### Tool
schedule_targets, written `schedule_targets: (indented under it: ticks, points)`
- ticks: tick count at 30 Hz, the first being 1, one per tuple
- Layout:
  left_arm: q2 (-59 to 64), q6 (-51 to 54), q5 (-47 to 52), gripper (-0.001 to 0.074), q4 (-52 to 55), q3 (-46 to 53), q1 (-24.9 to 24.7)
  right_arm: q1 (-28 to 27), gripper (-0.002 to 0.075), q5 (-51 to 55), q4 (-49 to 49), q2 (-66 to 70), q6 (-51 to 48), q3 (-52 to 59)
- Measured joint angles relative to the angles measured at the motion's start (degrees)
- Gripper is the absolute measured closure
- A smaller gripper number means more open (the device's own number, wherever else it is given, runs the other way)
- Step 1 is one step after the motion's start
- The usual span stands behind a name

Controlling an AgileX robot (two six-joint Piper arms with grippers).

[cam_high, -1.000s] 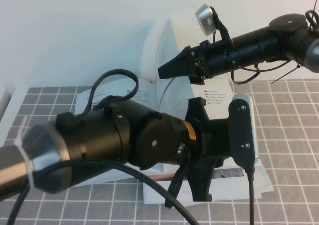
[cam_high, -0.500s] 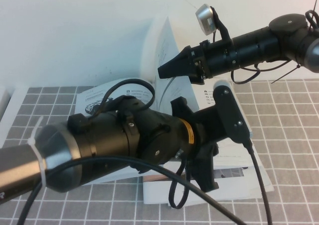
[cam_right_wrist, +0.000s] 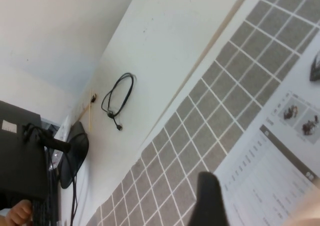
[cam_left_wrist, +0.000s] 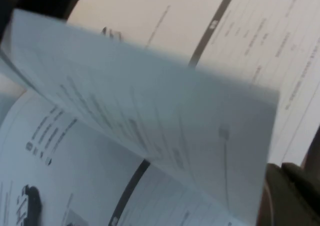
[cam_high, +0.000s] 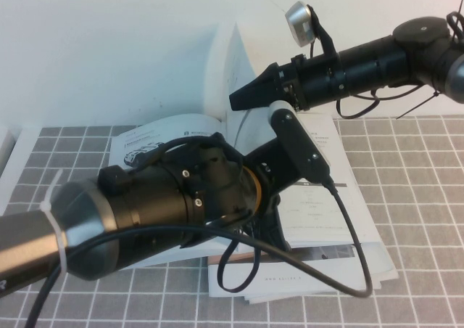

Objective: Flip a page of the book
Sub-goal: Open the closed book

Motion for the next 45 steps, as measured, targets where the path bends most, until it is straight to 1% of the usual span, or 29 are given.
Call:
schedule_targets:
  ticks: [4, 10, 17, 22, 24, 26, 29, 31, 33, 34, 36, 40, 43, 45]
  points:
    - [0.0, -7.34, 2.03, 0.0738, 4.91, 0.0, 0.0, 0.0, 0.0249, 0.0, 0.0, -1.51, -0.37, 0.0]
    - [0.0, -11.39, 3.31, 0.0738, 4.54, 0.0, 0.0, 0.0, 0.0251, 0.0, 0.54, -2.72, -1.0, 0.0]
    - [0.0, -18.72, 9.95, 0.0738, 6.19, 0.0, 0.0, -0.26, 0.0251, 0.0, -0.12, -2.97, -2.04, 0.0]
    - [0.0, -24.08, 15.14, 0.0738, 6.28, 0.0, 0.0, -1.95, 0.0253, 0.11, -8.34, -4.06, -4.22, -0.09]
    - [0.0, -26.01, 16.59, 0.0738, 6.28, 0.0, 0.0, -2.61, 0.0265, 0.11, -14.76, -4.11, -4.22, -0.09]
    - [0.0, -27.29, 17.66, 0.0738, 5.97, 0.0, 0.0, -2.84, 0.0307, 0.2, -21.86, -3.83, -2.84, -0.09]
    - [0.22, -27.77, 18.02, 0.0738, 3.62, 0.0, 1.4, -2.84, 0.0436, 0.22, -31.3, -1.97, 0.72, -0.09]
    - [0.86, -28.05, 18.15, 0.0738, 2.17, 0.0, 3.15, -2.84, 0.0573, 0.33, -34.2, 0.26, 2.26, -0.09]
    - [2.11, -28.27, 18.04, 0.0738, 1.46, 0.0, 5.4, -2.74, 0.0655, 0.33, -35.23, 2.81, 3.16, -0.09]
    - [2.99, -28.36, 17.65, 0.0738, 1.2, 0.0, 6.77, -2.74, 0.068, 0.33, -35.65, 4.04, 3.54, -0.09]
    - [4.88, -28.21, 16.91, 0.0738, 0.21, 0.0, 9.64, -2.74, 0.0706, 0.33, -36.87, 5.64, 5.04, -0.09]
    - [8.1, -24.39, 14.08, 0.0738, -5.48, 0.0, 14.4, -2.63, 0.072, 0.22, -38.39, 7.0, 8.03, -0.09]
    - [10.33, -19.88, 11.53, 0.0738, -11.06, 0.0, 16.64, -2.2, 0.0722, 0.11, -40.11, 7.0, 9.99, -0.13]
    - [12.06, -16.66, 10.09, 0.0738, -14.06, 0.0, 17.3, -1.69, 0.0724, 0.03, -41.54, 6.9, 10.98, -0.34]
